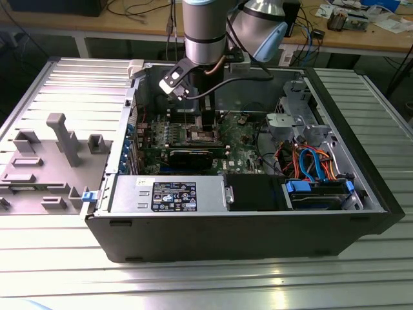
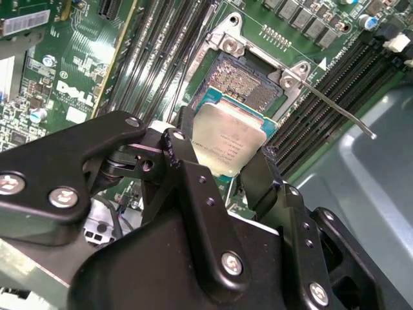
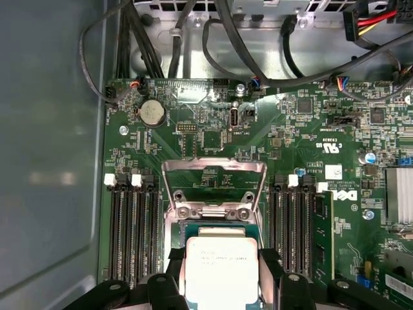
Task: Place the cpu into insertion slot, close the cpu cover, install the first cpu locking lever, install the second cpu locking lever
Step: 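Place the cpu into insertion slot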
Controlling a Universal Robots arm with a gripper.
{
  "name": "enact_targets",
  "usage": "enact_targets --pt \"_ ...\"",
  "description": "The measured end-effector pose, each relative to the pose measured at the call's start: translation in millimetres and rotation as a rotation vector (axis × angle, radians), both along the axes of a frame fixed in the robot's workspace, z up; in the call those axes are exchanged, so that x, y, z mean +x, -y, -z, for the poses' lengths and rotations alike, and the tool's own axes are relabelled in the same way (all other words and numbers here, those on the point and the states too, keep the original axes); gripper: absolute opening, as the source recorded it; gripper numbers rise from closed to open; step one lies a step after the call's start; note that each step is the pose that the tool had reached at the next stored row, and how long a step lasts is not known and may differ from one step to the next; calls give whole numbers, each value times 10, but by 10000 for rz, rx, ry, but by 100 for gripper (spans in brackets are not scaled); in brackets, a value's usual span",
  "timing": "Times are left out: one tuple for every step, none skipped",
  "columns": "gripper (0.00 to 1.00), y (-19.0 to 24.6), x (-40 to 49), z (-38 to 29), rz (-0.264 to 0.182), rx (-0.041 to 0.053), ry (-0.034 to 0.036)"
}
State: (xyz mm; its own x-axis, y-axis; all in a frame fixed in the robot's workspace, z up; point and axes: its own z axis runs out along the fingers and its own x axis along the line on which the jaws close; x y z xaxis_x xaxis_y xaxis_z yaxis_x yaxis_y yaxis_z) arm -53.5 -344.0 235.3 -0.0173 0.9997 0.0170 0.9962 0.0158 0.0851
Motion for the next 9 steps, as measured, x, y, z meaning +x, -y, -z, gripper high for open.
enact_targets --pt "54 0 0 27 1 0 1" --pt "54 -1 -3 47 3 1 1" --pt "54 -1 -7 88 1 0 1" --pt "54 -3 -16 120 1 1 1" --pt "54 -3 -22 139 1 1 2" --pt "54 -4 -25 153 1 1 2" --pt "54 -4 -33 174 1 4 1" --pt "54 -4 -32 186 2 5 2" --pt "54 -5 -34 192 4 3 2"
